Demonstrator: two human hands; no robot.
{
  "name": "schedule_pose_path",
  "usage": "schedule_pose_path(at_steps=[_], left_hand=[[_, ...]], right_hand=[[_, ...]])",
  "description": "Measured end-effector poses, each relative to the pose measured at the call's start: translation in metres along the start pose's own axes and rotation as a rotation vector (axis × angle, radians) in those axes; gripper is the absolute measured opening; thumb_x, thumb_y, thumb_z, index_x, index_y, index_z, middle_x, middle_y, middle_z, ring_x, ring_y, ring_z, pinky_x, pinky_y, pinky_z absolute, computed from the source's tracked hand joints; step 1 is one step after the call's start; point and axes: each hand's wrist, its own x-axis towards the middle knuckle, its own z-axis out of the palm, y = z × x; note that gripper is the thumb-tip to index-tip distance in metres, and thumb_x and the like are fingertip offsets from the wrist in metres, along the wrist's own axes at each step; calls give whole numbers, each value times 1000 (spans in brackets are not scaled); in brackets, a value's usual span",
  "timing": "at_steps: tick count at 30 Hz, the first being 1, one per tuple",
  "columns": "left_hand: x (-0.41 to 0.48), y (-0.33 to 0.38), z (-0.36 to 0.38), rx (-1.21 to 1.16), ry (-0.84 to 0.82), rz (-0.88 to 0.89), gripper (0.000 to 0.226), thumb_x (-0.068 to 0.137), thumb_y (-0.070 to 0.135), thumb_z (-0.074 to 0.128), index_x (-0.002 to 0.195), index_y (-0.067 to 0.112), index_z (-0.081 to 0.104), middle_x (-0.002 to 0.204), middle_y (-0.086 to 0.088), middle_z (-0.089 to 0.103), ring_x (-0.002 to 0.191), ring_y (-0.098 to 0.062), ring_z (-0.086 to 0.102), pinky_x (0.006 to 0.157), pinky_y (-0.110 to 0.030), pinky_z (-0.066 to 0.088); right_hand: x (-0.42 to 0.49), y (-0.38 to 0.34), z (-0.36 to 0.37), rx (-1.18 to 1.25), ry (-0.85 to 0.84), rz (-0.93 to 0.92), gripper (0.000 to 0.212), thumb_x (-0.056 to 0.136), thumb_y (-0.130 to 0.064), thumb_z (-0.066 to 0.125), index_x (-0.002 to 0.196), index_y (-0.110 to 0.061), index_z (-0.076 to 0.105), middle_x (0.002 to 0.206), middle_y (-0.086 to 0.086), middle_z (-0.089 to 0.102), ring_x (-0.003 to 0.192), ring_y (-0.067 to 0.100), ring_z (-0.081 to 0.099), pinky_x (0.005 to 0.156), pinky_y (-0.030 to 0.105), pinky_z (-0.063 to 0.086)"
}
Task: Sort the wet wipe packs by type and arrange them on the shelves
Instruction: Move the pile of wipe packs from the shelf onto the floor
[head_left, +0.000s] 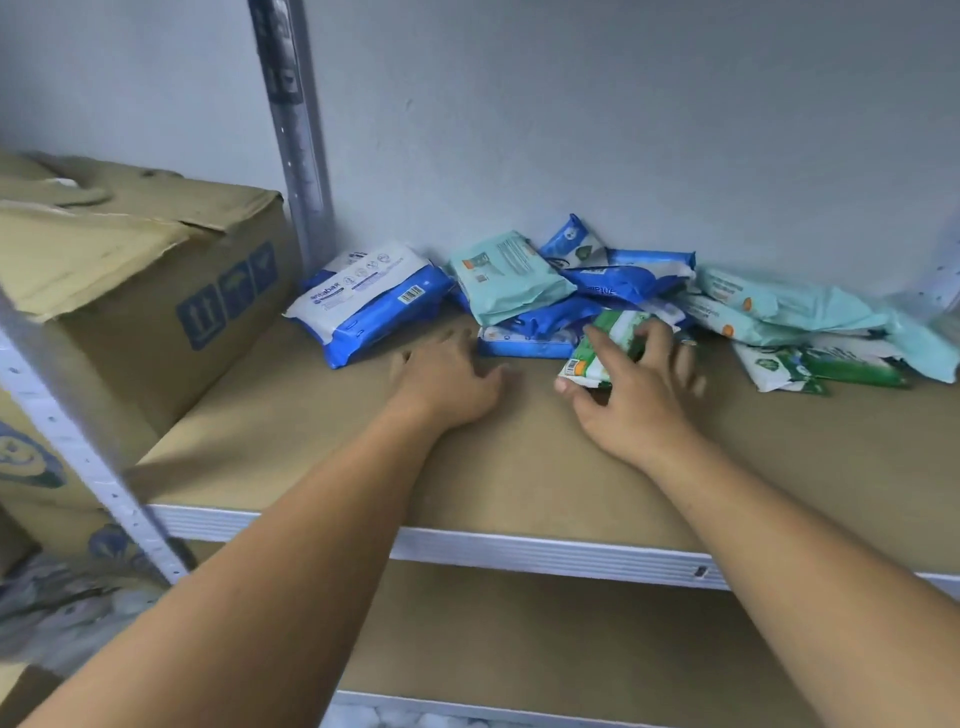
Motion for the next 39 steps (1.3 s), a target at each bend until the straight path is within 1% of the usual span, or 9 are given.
schedule_pose_path(at_steps=[3,7,11,16,20,24,27,34,39], left_hand=[[26,4,9,95,-14,-42,72,84,78,40,142,34,46,150,0,41,140,-26,34,111,-52,21],[32,2,9,78,1,-76,56,84,81,43,116,38,60,146,1,43,138,-28,32,110,-56,21],[29,-7,6,-124,105,-59,45,74,77,62,104,44,67,131,16,56,129,-18,47,106,-47,31],[19,-4,3,-264,107,-85,38,70,65,77,84,32,69,93,21,68,104,-8,60,107,-44,34],[15,-2,-2,-288,103,-96,51,67,68,77,105,39,61,98,26,67,119,-12,51,100,-40,29],[16,5,1,-43,1,-124,71,60,93,55,107,41,66,119,3,53,126,-29,34,99,-45,23],[15,5,-1,-137,46,-153,55,60,88,63,104,56,65,117,8,56,127,-26,34,95,-40,21],[-18,8,-10,-342,71,-166,59,46,76,81,73,26,65,81,15,65,101,-15,57,96,-40,43],[-92,13,-18,-405,173,-155,54,56,54,88,90,23,60,80,8,65,82,-15,63,74,-35,52]], right_hand=[[2,5,11,16,155,-20,54,81,-66,62,126,-35,60,133,7,35,117,33,34,98,49,33],[5,6,8,47,243,17,50,70,-54,75,102,-19,59,119,10,44,105,36,49,88,44,45],[3,5,2,35,245,66,47,63,-31,72,103,-15,55,116,10,44,98,37,51,85,43,48],[-2,3,-7,36,220,253,78,56,-31,69,129,-19,44,123,10,44,113,36,44,91,42,40],[0,5,-7,1,214,283,74,69,-55,73,128,-14,51,126,11,50,118,35,45,94,43,39],[1,6,-4,2,259,273,69,72,-56,71,122,-10,56,123,13,53,115,36,47,92,43,40],[2,6,-3,8,268,258,64,74,-51,70,120,-9,57,121,13,54,113,36,48,91,43,40],[-1,6,-2,179,219,122,55,67,-39,70,112,-8,66,114,13,54,105,37,55,89,44,50],[-36,1,-20,365,260,50,50,66,-33,78,107,-7,72,109,10,58,98,33,60,81,36,52]])
